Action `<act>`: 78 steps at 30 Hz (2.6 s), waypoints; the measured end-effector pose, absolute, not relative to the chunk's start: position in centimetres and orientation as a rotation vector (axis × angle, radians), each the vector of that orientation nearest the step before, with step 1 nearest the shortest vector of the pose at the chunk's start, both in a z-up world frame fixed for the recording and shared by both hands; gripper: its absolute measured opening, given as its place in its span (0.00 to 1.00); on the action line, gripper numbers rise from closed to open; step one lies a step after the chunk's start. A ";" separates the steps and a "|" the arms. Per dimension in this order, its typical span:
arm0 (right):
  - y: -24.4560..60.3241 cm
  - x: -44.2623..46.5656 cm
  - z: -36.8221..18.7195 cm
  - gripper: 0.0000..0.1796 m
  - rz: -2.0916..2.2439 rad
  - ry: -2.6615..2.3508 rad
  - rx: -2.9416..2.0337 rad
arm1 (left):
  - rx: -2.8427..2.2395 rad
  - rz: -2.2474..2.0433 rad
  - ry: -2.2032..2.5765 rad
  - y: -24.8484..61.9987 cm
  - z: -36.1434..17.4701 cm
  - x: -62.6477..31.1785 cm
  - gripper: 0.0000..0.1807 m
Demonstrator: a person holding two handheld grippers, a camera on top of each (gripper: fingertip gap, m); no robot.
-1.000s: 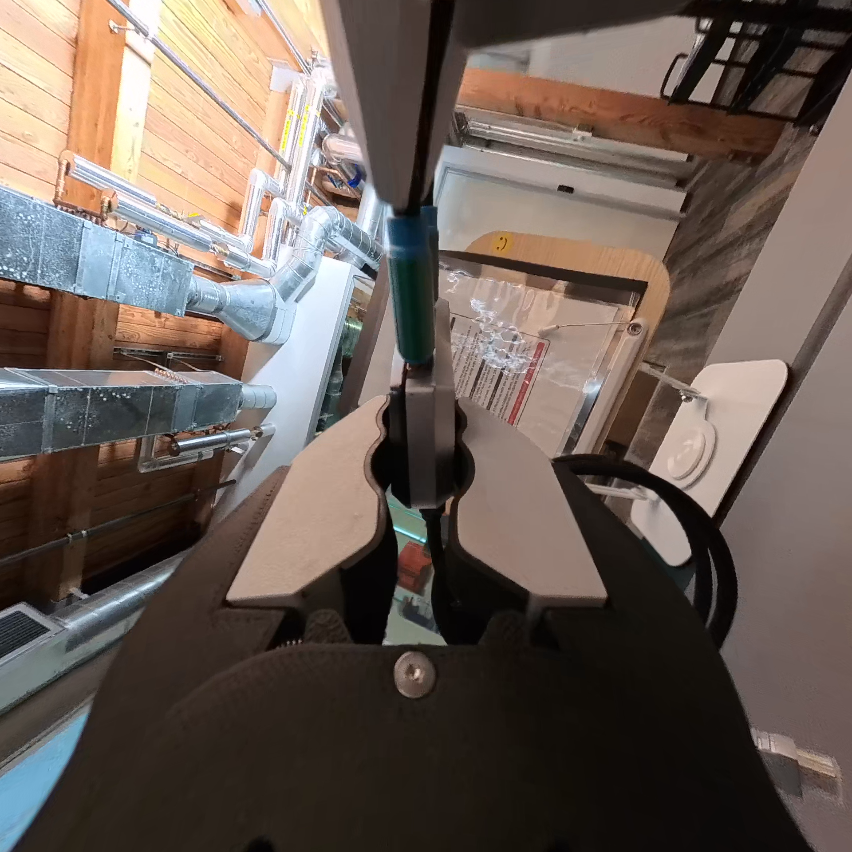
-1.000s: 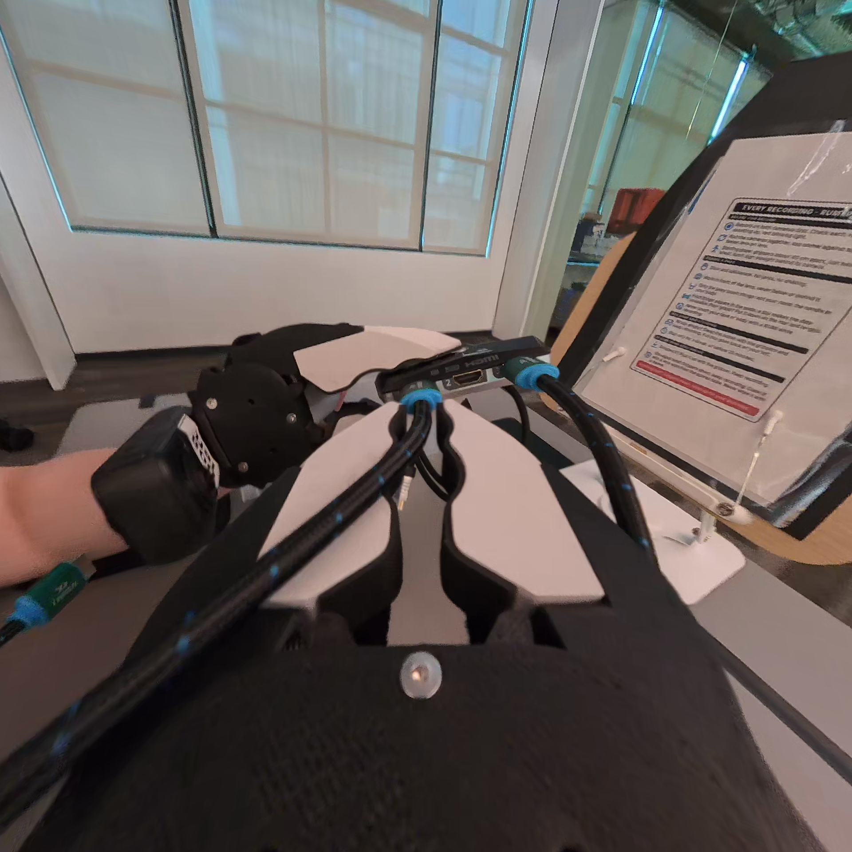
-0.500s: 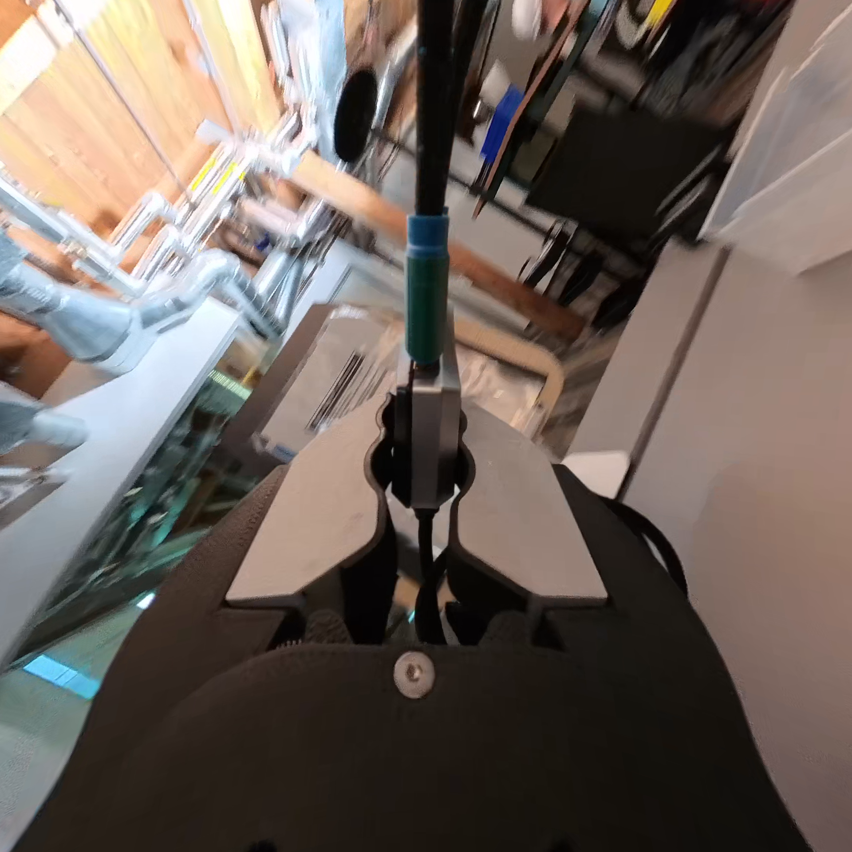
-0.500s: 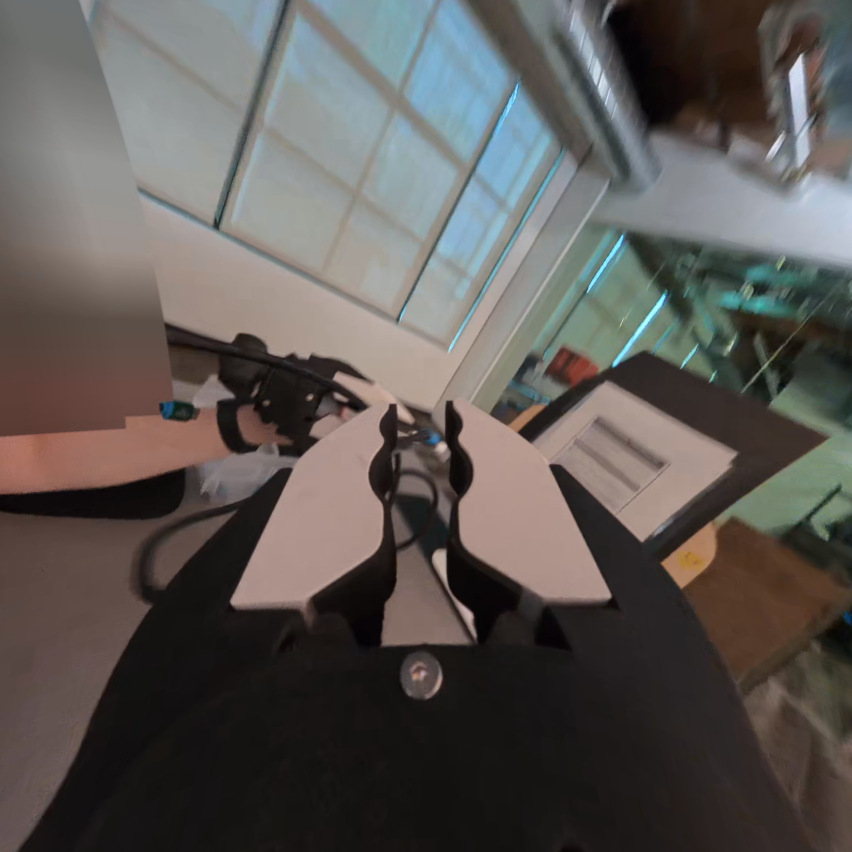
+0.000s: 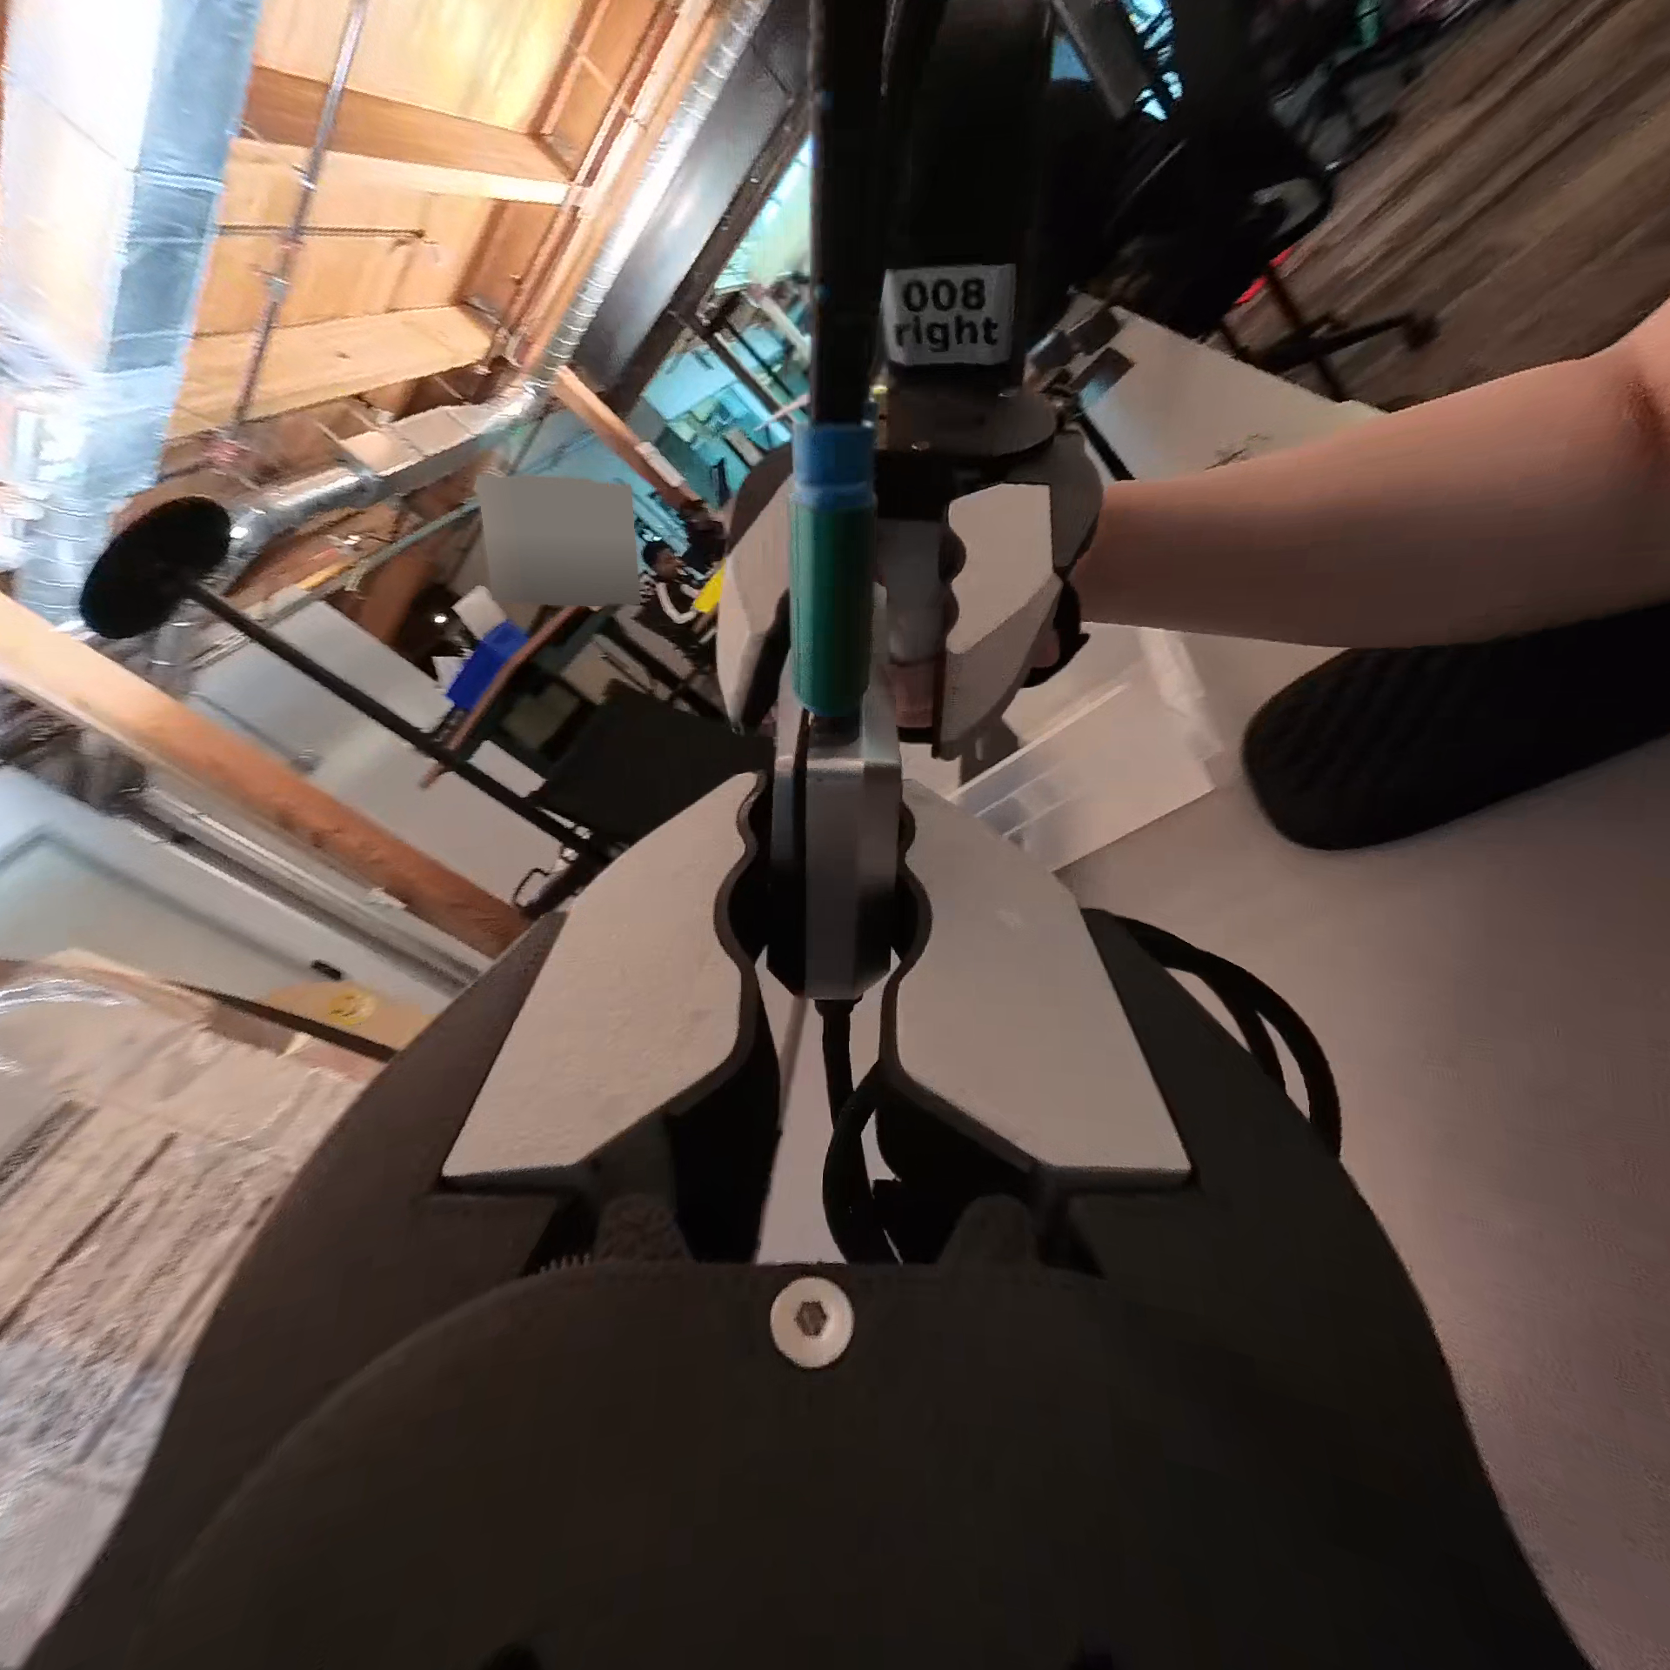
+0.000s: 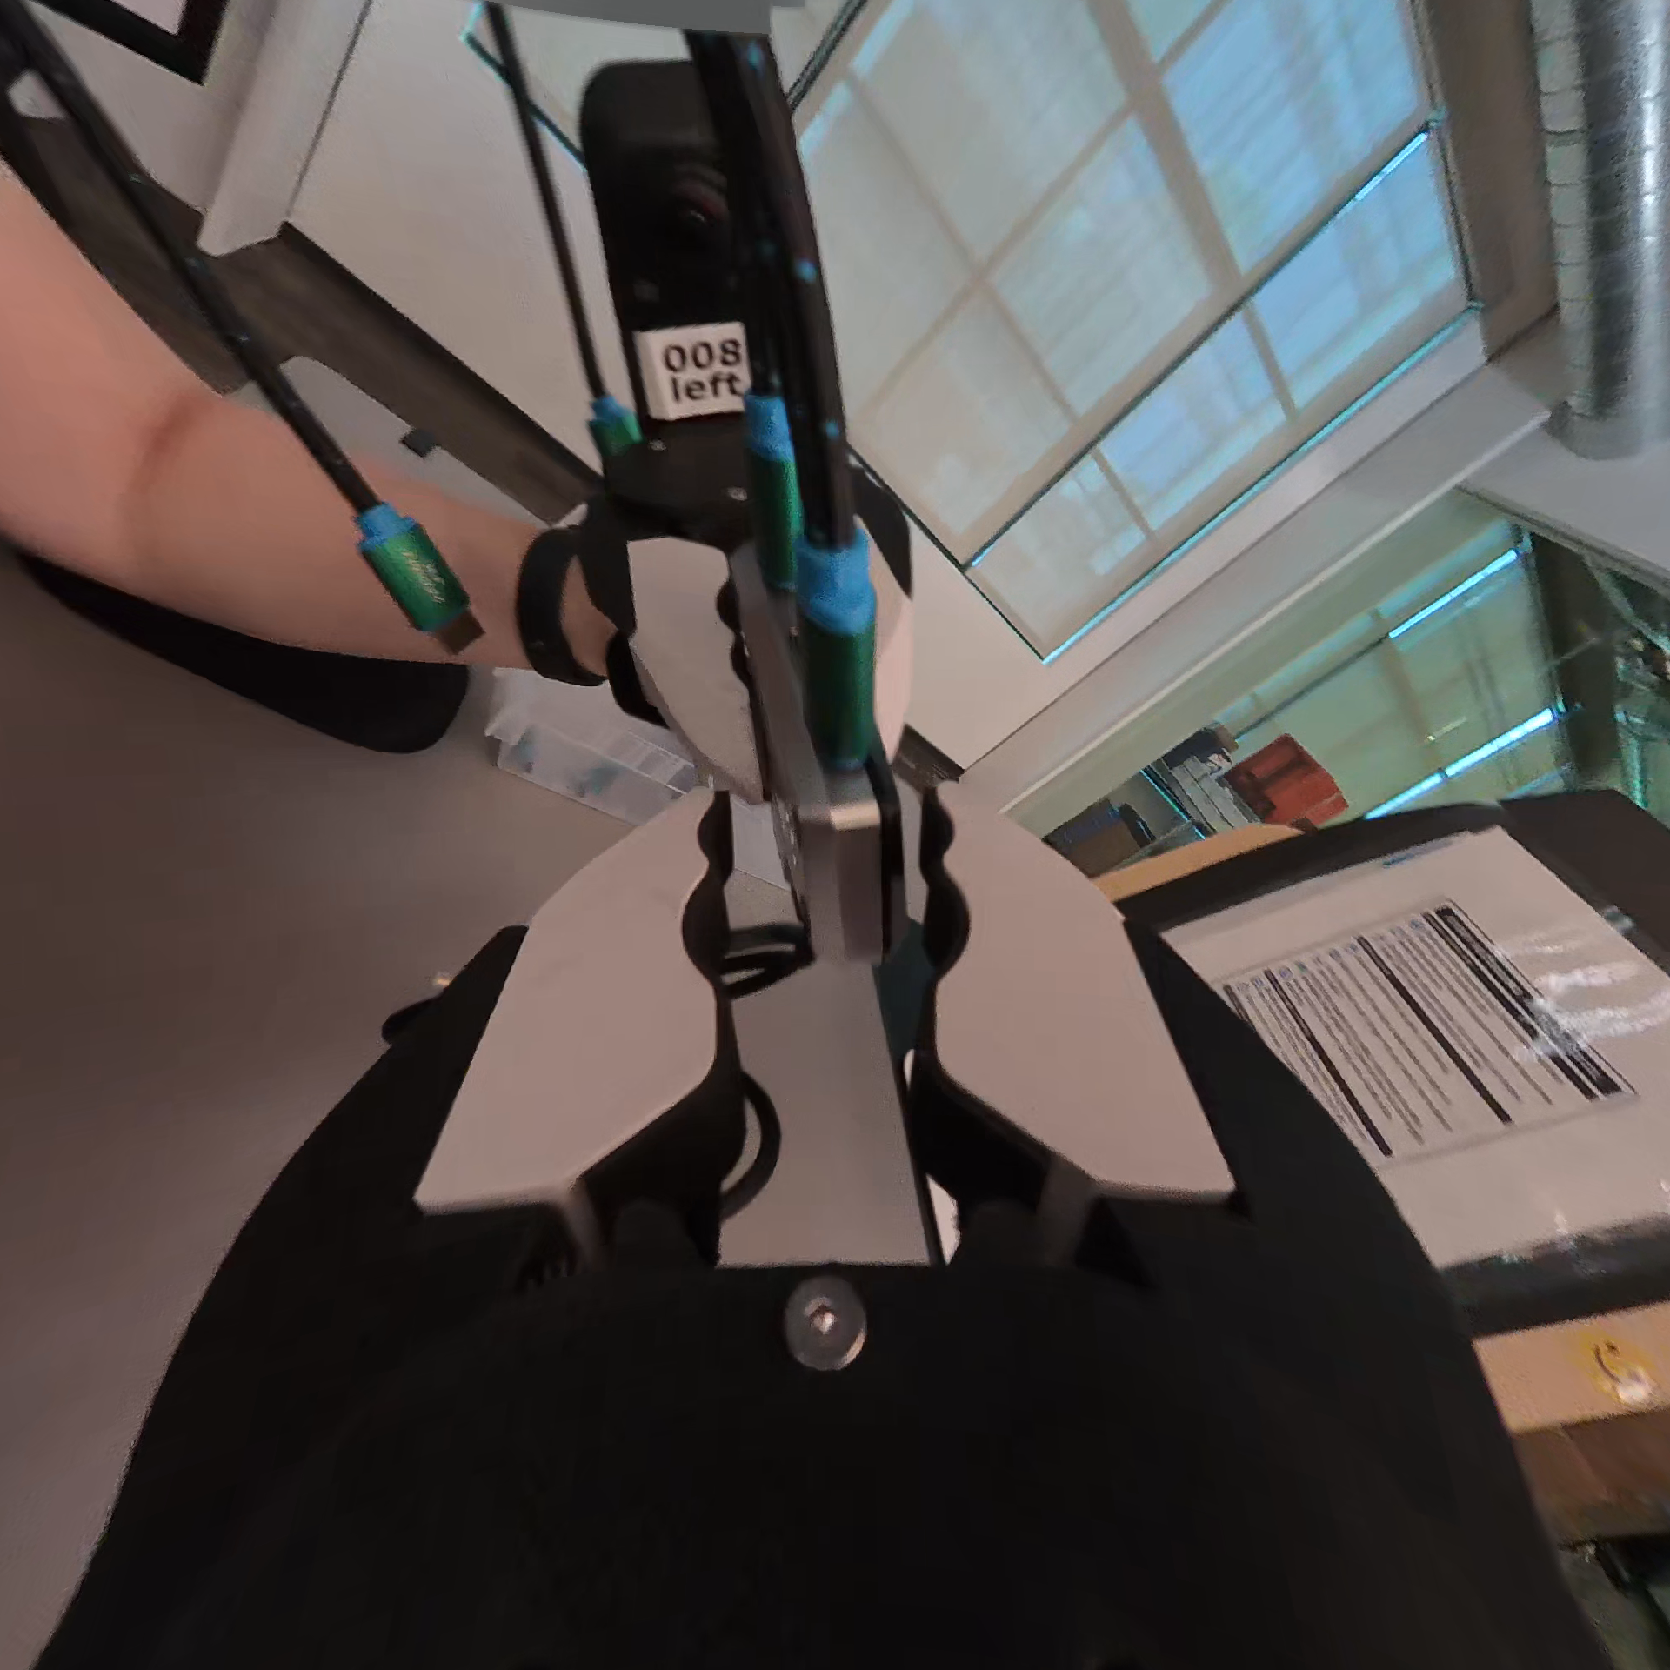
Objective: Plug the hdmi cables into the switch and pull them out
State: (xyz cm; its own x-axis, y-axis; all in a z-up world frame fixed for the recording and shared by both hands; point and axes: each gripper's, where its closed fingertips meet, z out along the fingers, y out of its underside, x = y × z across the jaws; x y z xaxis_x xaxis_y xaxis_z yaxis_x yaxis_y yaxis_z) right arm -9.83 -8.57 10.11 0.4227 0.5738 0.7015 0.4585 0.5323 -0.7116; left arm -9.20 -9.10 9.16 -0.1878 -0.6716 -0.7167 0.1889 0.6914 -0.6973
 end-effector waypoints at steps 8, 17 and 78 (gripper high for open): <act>-8.6 -10.9 8.5 0.12 0.112 -1.289 -1.212 | -0.496 -0.983 1.713 -9.7 6.9 -8.9 0.12; -8.0 -10.0 8.2 0.12 -0.015 -1.290 -1.227 | -0.590 -0.875 1.728 -7.8 5.6 -7.8 0.12; -14.9 27.7 1.3 0.13 -0.127 -0.272 -1.718 | -1.288 -1.093 1.623 -0.9 -3.3 -3.9 0.09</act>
